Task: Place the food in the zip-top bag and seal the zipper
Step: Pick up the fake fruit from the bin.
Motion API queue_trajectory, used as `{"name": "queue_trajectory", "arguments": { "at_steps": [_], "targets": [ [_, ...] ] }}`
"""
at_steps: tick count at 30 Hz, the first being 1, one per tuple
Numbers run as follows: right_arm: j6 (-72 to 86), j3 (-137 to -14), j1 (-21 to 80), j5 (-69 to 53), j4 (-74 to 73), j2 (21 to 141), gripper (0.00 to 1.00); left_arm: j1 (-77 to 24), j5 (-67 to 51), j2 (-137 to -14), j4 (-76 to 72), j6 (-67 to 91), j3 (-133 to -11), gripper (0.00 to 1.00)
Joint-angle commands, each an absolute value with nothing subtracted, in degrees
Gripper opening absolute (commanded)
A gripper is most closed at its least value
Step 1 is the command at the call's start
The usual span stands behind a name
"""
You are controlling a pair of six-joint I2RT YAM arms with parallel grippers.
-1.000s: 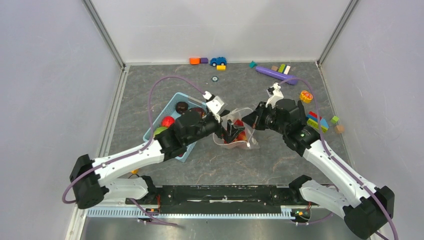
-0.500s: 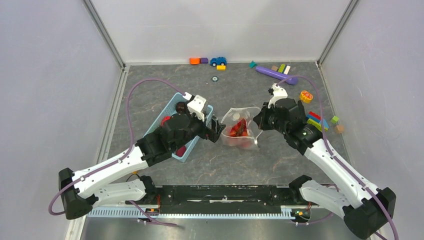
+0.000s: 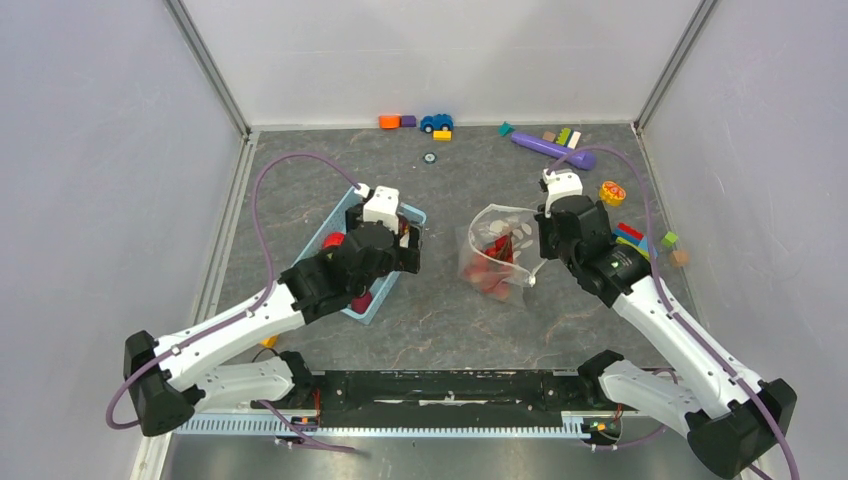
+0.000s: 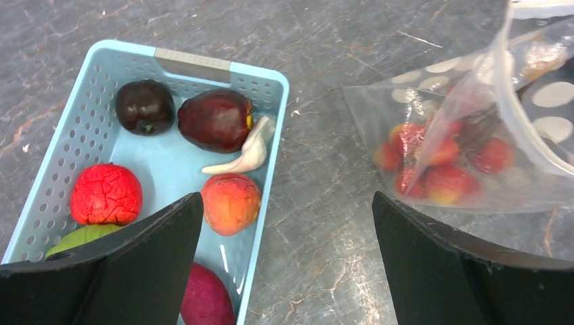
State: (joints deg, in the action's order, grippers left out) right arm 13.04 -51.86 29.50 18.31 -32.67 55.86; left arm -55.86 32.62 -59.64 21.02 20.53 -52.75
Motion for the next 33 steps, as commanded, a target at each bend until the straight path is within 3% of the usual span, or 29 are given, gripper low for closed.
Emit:
{"name": "queue_trajectory", "arguments": {
  "at_steps": [1, 6, 12, 33],
  "targets": [
    [10.1, -55.5, 29.2, 20.3, -33.6, 55.3, 0.23, -50.0, 27.9, -61.1, 22.2, 26.7, -53.5, 1.0],
    [10.1, -56.2, 29.3, 16.9, -34.4, 56.0, 0.31, -41.2, 16.4, -62.3, 19.2, 30.2, -49.7, 1.0],
    [11.7, -56.9, 29.3, 16.1, -35.5, 56.3, 0.32, -36.6, 14.4, -63.8, 18.7, 30.5, -47.2, 1.0],
    [13.0, -54.8, 29.3, 15.8, -34.8, 53.9, 0.25, -28.7, 7.0, -70.7, 9.5, 36.2, -41.4, 0.95]
  ]
}}
